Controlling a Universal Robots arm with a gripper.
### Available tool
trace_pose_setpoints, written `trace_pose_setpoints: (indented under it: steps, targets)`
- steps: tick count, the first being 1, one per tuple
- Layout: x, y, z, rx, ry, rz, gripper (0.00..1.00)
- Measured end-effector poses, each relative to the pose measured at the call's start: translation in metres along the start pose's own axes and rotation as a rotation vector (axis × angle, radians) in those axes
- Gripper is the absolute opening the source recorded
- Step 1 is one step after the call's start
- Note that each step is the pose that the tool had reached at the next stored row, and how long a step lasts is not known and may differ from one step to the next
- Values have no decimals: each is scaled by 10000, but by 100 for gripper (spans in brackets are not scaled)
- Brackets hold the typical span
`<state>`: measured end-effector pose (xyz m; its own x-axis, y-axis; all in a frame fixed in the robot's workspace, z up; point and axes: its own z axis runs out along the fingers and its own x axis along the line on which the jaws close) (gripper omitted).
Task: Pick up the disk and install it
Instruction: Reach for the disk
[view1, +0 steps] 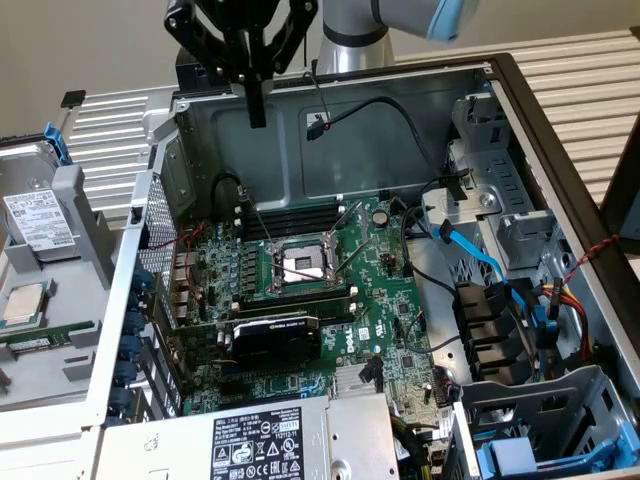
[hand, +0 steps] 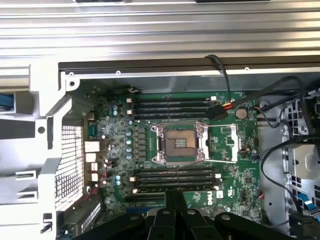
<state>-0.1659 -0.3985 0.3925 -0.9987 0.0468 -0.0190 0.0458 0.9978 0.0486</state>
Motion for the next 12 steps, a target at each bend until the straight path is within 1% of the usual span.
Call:
trace_pose_setpoints:
  steps: [12]
  targets:
    - [549, -20, -2, -1, 0, 0, 11]
